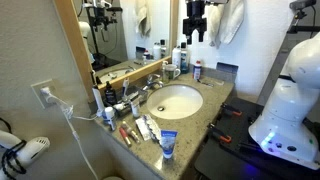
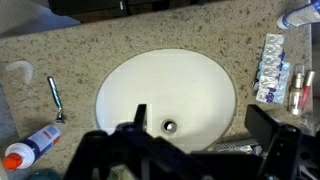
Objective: Push the faucet handle upwards and then downwards
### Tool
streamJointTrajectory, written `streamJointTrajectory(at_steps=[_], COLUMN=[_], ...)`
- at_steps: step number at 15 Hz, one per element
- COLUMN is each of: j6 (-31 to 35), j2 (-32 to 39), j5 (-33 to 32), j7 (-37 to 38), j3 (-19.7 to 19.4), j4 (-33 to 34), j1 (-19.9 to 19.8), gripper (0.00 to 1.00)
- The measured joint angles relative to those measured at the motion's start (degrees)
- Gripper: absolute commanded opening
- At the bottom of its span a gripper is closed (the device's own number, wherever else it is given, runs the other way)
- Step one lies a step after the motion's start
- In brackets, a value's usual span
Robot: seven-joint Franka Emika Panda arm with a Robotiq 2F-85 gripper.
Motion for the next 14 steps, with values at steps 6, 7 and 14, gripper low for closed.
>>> streamJointTrajectory(at_steps=[6,7,14], j6=[0.02,0.14,5.22], j2=[0.02,0.11,6.02], j5=[0.01,0.02,0.00], j7=[-0.09,-0.09,-4.39], j3=[0.00,0.00,-0.46], j4=[0.00,0.00,0.84], j1=[0.01,0.01,0.01], gripper=[1.00,1.00,1.00])
